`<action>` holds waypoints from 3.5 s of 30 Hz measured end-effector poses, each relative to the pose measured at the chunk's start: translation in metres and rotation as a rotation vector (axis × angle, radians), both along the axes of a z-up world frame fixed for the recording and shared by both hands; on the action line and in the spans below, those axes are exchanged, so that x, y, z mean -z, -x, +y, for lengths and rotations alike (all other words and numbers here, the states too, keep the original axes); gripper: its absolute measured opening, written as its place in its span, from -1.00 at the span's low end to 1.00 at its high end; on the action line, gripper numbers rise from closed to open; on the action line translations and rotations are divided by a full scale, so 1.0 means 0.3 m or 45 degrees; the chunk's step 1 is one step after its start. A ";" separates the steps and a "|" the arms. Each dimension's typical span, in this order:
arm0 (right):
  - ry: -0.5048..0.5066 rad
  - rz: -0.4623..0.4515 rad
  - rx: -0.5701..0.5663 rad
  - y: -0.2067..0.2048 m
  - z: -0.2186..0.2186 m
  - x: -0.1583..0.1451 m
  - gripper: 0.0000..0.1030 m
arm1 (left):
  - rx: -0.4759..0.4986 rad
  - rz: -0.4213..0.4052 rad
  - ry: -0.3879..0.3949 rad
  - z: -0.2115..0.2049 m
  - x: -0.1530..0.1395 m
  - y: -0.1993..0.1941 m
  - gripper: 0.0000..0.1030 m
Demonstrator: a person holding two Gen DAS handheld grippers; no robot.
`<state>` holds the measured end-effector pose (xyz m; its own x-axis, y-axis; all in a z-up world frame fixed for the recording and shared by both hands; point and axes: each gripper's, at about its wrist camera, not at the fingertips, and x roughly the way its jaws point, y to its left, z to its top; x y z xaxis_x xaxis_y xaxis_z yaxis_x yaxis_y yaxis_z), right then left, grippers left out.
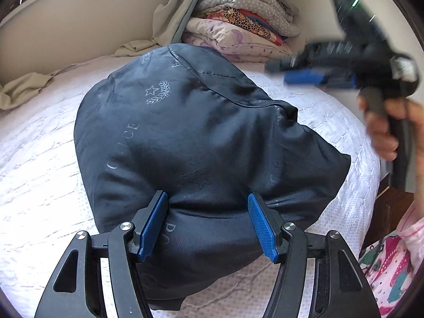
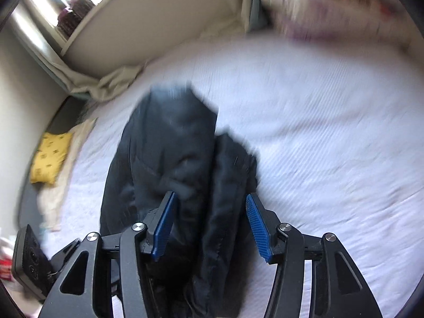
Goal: Fold large clothes
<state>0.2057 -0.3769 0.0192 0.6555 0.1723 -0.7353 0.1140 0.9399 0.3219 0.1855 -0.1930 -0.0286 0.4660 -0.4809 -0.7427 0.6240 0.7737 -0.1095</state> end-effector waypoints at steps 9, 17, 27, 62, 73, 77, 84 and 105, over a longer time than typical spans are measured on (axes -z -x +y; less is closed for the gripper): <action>0.047 -0.053 -0.157 -0.104 0.168 -0.025 -0.81 | 0.003 -0.059 -0.058 -0.026 0.015 0.036 0.30; 0.085 0.219 -0.122 -0.250 0.180 0.175 -0.88 | 0.021 -0.071 -0.077 -0.039 0.026 0.033 0.30; 0.228 0.309 -0.122 -0.337 0.207 0.338 -1.00 | 0.034 -0.076 -0.085 -0.044 0.029 0.023 0.30; 0.061 0.278 -0.110 0.075 0.192 0.252 0.32 | 0.012 -0.084 -0.117 -0.046 0.011 0.040 0.33; -0.094 0.329 -0.098 0.056 0.128 0.350 0.47 | 0.008 0.048 0.003 0.026 -0.060 0.015 0.53; -0.170 0.314 -0.087 0.065 0.089 0.365 0.68 | -0.150 0.066 0.120 0.182 -0.123 -0.039 0.97; -0.455 0.380 -0.076 0.059 -0.014 0.461 0.96 | -0.352 0.476 0.454 0.405 0.004 -0.200 0.99; -0.719 0.291 -0.170 -0.011 0.006 0.535 0.51 | -0.323 0.505 0.522 0.315 0.123 -0.209 0.78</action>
<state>0.2090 -0.3752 -0.1413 0.4380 0.6451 -0.6261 0.1321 0.6428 0.7546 0.2483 -0.0984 -0.0654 0.3297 -0.6739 -0.6612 0.2771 0.7385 -0.6146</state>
